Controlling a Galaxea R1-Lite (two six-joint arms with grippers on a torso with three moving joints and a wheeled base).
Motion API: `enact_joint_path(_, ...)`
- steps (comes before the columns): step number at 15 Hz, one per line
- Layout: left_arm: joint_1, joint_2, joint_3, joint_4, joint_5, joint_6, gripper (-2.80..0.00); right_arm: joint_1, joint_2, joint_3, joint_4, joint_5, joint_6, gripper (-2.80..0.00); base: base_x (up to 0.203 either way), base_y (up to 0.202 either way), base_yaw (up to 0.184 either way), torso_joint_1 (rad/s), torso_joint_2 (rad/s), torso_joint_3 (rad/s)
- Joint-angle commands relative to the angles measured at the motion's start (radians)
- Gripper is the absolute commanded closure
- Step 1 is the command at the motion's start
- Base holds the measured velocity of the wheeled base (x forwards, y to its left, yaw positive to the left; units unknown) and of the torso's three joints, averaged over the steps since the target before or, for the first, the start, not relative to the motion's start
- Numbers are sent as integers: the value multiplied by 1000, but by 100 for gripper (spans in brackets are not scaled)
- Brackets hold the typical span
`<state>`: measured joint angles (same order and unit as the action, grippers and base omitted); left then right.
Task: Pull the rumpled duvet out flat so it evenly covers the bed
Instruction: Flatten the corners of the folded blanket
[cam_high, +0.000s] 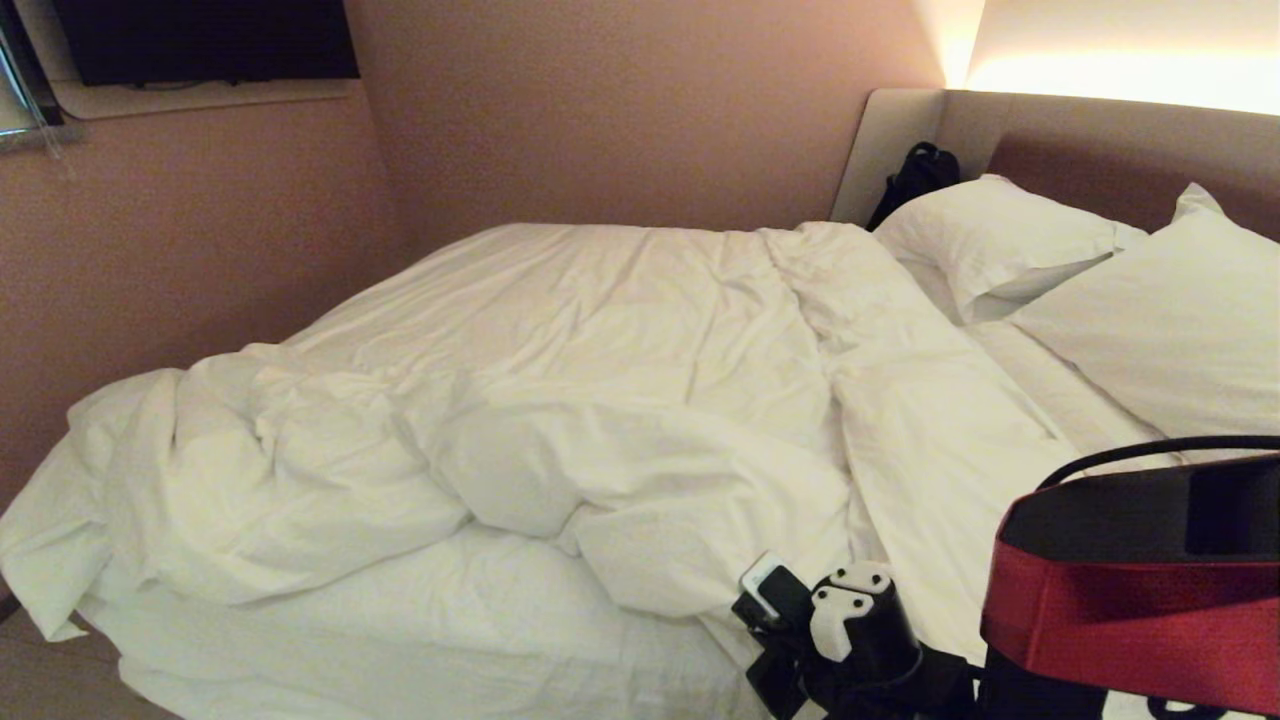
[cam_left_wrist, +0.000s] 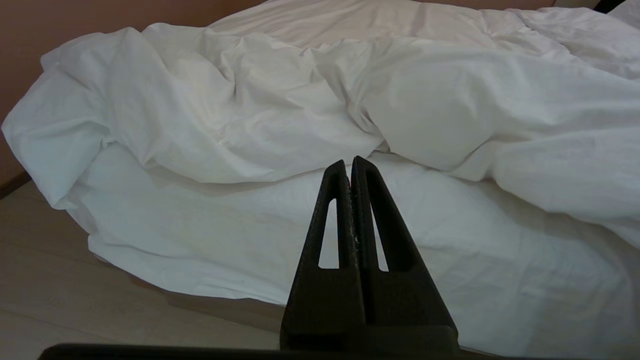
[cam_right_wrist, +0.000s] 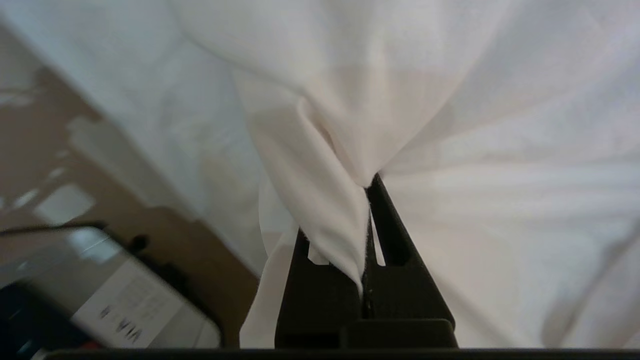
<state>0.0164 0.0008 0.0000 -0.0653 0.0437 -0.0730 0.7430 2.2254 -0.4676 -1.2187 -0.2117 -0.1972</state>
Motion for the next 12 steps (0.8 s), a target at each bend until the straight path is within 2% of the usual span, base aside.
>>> enact_joint_path(1,0,1,0,-1,1,-1,0,24,-33,35,-34,13,1,0,0,0,0,0,0,0)
enact_joint_path(6,0,1,0,-1,1,-1,0,119,-99,101,-74,25,1,0,0,0,0,0,0,0)
enact_joint_path(10,0,1,0,-1,1,-1,0,121,-113,154,-85,27,-10,0,0,0,0,0,0,0)
enact_joint_path(12,0,1,0,-1,1,-1,0,121,-115,205,-117,29,-57,0,0,0,0,0,0,0)
